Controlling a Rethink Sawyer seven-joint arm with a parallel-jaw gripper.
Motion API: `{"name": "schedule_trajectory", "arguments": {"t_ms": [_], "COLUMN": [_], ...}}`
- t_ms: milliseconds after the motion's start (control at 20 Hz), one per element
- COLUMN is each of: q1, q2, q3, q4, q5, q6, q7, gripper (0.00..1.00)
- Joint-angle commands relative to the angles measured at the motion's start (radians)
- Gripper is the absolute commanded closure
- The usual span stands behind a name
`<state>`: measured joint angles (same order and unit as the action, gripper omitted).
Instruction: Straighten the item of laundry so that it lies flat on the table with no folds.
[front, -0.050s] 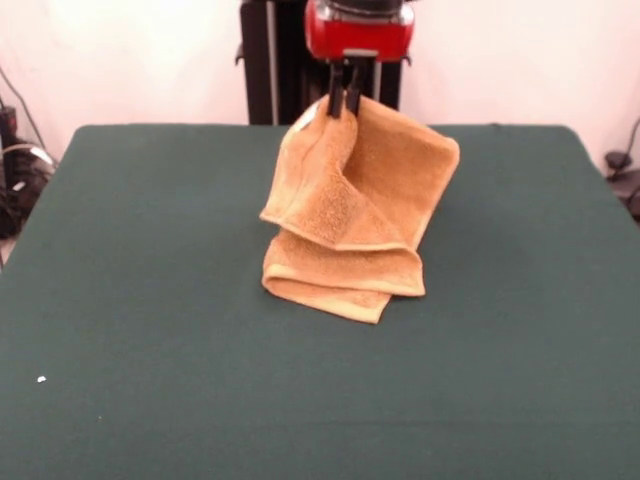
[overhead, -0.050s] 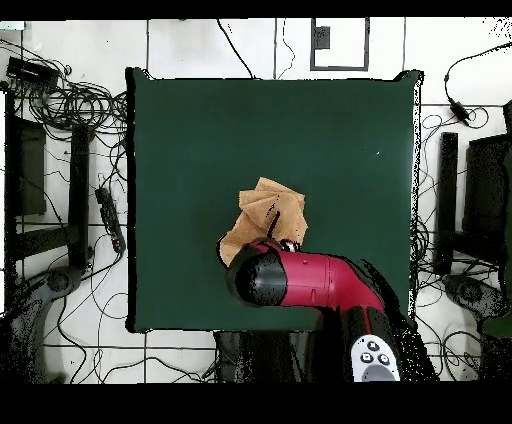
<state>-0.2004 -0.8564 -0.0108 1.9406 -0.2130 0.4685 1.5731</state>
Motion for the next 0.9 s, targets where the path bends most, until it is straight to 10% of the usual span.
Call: {"name": "schedule_trajectory", "arguments": {"t_ms": [50,900], "q1": [0.004,0.067], "q2": [-0.09,-0.297], "q3": [0.082,0.038], "q4": [0.076,0.13], "q5": [0.013,0.049], "q6": [0.221,0.467], "q7": [-0.009,0.055], "gripper": [1.0,1.0]}}
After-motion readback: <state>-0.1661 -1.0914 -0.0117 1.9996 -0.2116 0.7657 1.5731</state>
